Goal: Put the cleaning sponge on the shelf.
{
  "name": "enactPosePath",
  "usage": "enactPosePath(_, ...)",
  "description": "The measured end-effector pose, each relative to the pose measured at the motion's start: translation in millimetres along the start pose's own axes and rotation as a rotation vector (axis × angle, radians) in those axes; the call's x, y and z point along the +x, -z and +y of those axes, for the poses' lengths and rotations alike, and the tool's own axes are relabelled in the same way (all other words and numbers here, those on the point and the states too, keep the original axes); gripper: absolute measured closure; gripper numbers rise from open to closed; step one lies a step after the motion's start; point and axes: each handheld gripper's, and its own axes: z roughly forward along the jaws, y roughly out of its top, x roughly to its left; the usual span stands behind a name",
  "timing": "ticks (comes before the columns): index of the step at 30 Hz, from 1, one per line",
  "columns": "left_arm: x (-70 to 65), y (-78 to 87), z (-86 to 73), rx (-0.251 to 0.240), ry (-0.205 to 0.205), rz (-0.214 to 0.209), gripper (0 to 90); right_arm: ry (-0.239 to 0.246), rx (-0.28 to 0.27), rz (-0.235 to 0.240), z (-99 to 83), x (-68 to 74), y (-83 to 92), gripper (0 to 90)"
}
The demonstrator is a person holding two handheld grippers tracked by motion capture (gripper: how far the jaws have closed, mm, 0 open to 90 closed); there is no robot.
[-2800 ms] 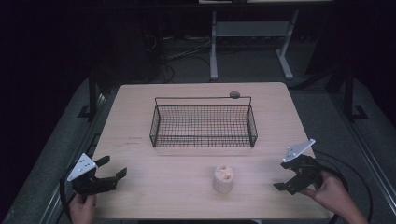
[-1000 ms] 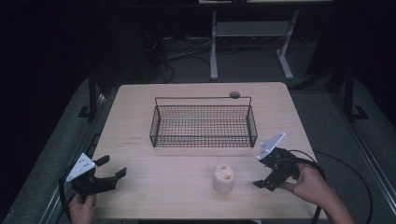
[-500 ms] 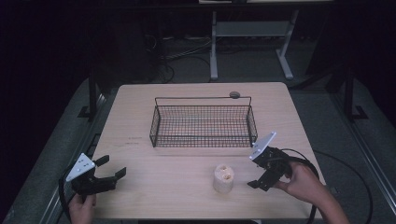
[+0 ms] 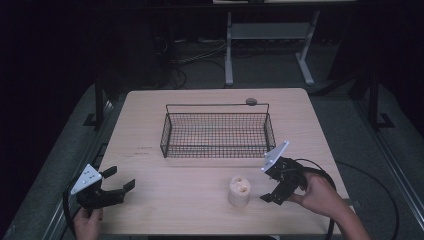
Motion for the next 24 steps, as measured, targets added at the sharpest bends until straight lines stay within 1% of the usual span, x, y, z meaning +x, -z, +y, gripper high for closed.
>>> enactPosePath(9, 0.0, 0.1, 0.1, -0.001, 0.0, 0.0, 13.9, 0.016, 0.006, 0.006, 11.2, 1.1, -1.0, 14.9)
enactPosePath(15, 0.4, 0.6, 0.2, -0.003, -0.001, 0.001, 13.9, 0.029, 0.023, 0.016, 18.4, 2.4, -5.6, 14.9)
enactPosePath(23, 0.8, 0.6, 0.1, -0.003, -0.002, 0.002, 13.9, 0.045, 0.025, 0.024, 28.9, 4.7, -10.9, 14.9)
enactPosePath(24, 0.7, 0.5, 0.1, -0.003, 0.0, 0.001, 13.9, 0.05, 0.026, 0.033, 31.6, 5.0, -13.3, 14.9)
